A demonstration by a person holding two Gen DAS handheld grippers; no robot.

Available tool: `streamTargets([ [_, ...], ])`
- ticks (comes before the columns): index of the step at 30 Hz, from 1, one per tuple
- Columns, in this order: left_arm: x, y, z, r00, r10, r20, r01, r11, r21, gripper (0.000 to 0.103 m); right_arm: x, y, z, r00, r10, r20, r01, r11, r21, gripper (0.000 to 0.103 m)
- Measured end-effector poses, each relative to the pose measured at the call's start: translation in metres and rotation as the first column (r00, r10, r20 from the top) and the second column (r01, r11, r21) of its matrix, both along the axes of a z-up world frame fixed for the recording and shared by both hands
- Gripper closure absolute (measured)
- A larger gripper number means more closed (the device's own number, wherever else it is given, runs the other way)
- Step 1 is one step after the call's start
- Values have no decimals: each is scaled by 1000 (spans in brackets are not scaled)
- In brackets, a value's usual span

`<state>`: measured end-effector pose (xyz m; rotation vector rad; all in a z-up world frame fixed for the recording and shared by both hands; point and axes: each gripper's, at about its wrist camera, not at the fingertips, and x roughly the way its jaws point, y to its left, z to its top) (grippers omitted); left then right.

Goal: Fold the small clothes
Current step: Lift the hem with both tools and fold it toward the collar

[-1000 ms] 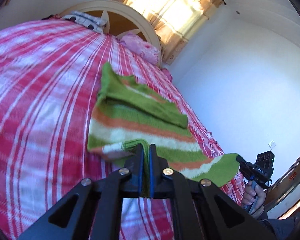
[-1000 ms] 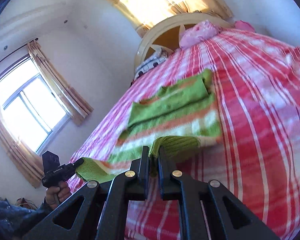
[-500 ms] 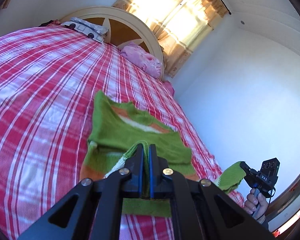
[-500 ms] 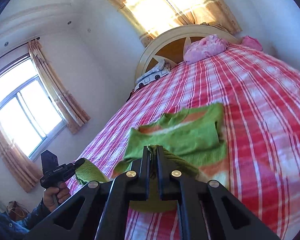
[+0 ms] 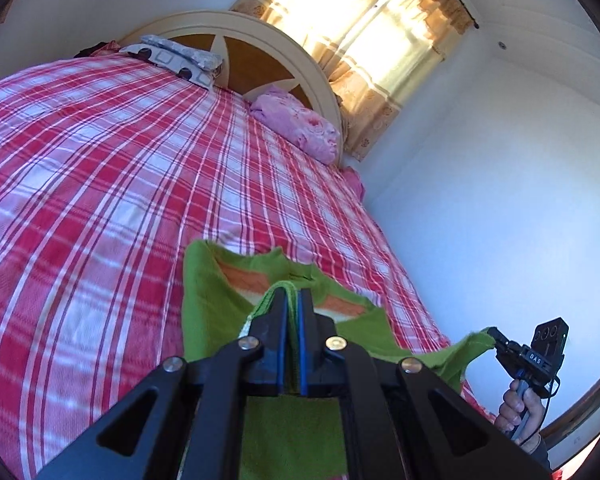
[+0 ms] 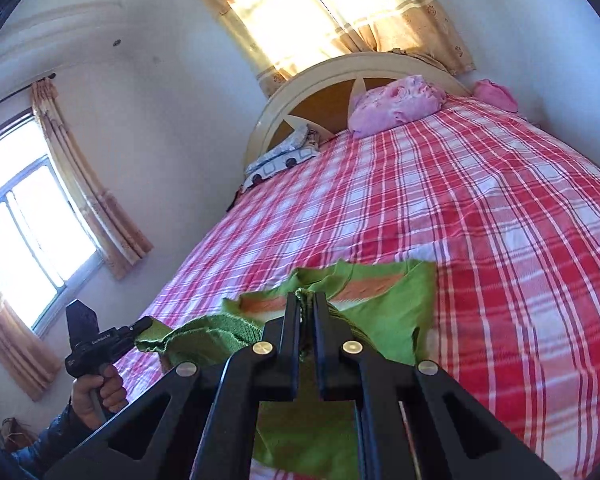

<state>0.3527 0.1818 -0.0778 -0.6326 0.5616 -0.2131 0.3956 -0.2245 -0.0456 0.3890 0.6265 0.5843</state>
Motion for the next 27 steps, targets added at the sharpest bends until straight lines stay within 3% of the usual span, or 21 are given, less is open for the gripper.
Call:
streamTargets([
  [15, 120, 13, -59, 989, 20, -148, -14, 999, 37, 99, 140, 17, -65, 987, -57, -150, 45, 996, -81, 99],
  [21, 139, 15, -76, 982, 42, -185, -29, 997, 69, 97, 190, 23, -103, 967, -47, -250, 24, 995, -94, 99],
  [24, 133, 18, -84, 977, 78, -199, -65, 995, 72, 94, 203, 25, -116, 960, -64, -274, 31, 992, -124, 89],
  [25, 129, 20, -88, 975, 87, -205, -76, 995, 62, 93, 203, 22, -118, 959, -81, -270, 48, 991, -125, 68],
  [26, 124, 23, -89, 972, 102, -211, -92, 994, 56, 92, 202, 19, -119, 960, -89, -266, 61, 992, -113, 39],
  [27, 118, 25, -89, 971, 116, -211, -107, 993, 50, 87, 198, 14, -118, 962, -90, -258, 68, 993, -91, 32],
])
